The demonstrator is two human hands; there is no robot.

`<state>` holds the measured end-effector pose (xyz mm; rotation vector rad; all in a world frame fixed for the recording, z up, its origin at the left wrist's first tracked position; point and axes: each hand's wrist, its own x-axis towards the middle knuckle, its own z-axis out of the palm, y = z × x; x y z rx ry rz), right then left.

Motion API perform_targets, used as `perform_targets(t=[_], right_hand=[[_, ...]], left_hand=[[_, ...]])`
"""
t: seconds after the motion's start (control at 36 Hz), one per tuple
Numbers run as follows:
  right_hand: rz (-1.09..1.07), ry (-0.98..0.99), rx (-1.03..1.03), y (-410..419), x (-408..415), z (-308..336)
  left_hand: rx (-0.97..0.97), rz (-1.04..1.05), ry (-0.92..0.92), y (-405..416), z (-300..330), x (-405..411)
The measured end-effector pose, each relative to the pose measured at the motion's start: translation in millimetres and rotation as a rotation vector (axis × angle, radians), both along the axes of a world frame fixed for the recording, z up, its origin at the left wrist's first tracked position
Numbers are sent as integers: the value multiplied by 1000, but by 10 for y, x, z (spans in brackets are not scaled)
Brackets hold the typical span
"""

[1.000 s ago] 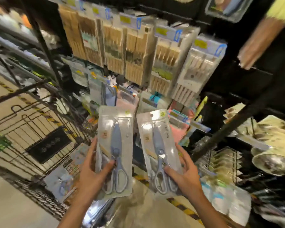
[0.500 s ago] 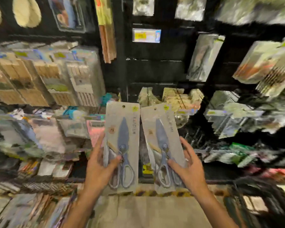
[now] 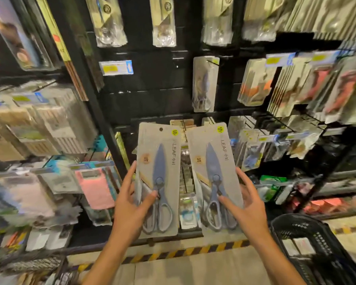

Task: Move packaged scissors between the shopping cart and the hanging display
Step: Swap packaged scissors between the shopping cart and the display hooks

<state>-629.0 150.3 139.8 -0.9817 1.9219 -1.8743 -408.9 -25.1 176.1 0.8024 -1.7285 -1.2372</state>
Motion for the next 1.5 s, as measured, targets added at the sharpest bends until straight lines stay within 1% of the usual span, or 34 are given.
perform_targets(t=[0.33, 0.61, 0.83, 1.08, 1.28, 1.5], right_hand=[[-18, 20, -74, -350, -502, 168], [-32, 53, -121, -828, -1098, 381], [-54, 47, -156, -1175, -1389, 477], [-19, 39, -172, -1354, -1774, 600], [36, 53, -197, -1420, -2123, 747], [52, 48, -225, -1562, -2385, 749]], left_hand=[[-82, -64, 34, -437, 126, -558], [-82, -114, 113, -956, 232, -1221], [-137, -109, 93, -1208, 402, -1549], [-173, -75, 83, -1307, 507, -1898], [-177, -28, 127, -1274, 592, -2186], [-190, 0, 99, -1245, 662, -2404]])
